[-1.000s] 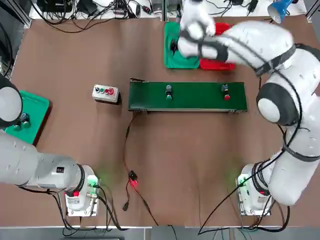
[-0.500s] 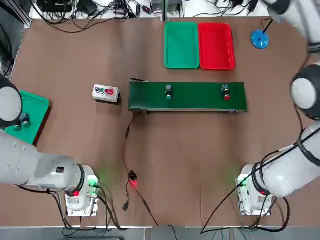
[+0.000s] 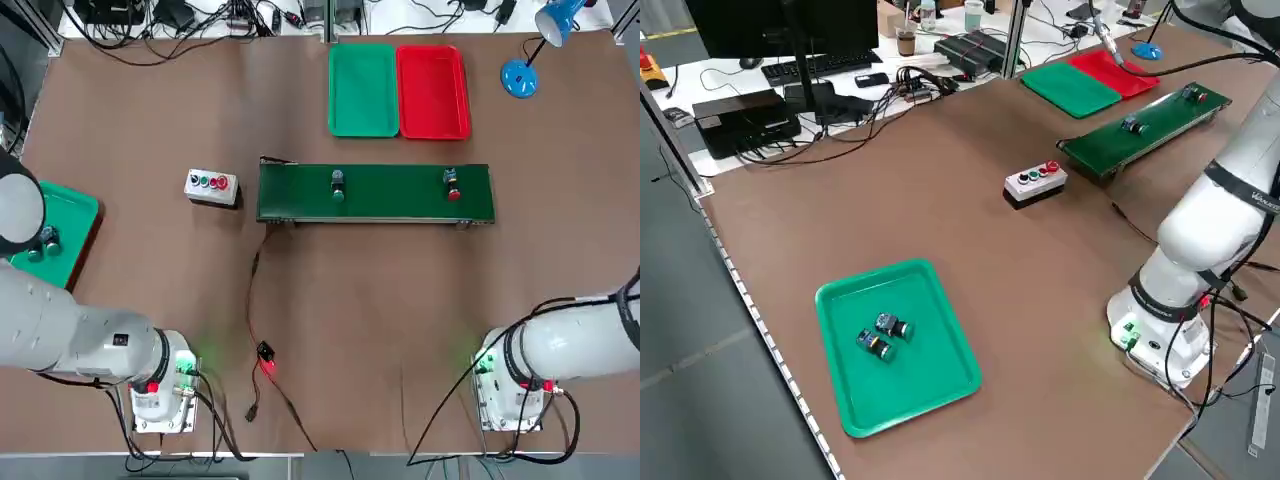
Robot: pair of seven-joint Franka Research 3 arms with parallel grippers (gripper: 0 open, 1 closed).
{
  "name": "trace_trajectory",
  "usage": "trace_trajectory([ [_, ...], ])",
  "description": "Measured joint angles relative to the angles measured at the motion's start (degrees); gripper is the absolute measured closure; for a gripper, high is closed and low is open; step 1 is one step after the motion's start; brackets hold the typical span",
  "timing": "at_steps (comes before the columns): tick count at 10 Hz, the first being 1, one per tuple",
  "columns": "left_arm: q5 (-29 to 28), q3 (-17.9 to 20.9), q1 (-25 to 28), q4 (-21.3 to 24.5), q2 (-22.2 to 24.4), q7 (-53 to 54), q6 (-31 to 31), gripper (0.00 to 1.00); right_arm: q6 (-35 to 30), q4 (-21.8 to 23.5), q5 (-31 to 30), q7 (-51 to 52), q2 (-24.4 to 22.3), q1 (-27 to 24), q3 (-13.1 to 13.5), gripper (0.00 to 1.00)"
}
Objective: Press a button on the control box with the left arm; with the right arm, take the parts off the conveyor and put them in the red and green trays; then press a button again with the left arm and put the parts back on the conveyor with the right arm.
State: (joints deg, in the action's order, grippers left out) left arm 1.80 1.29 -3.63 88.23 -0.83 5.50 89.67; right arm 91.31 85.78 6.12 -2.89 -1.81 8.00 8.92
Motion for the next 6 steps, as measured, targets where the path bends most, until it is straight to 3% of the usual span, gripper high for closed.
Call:
trace_trajectory([
  [6,0.00,0.13,0.31,0.00,0.00,0.00,0.00,0.00,-0.63,1.38,0.00,0.04,-1.77,-1.25,-0.30,0.00],
])
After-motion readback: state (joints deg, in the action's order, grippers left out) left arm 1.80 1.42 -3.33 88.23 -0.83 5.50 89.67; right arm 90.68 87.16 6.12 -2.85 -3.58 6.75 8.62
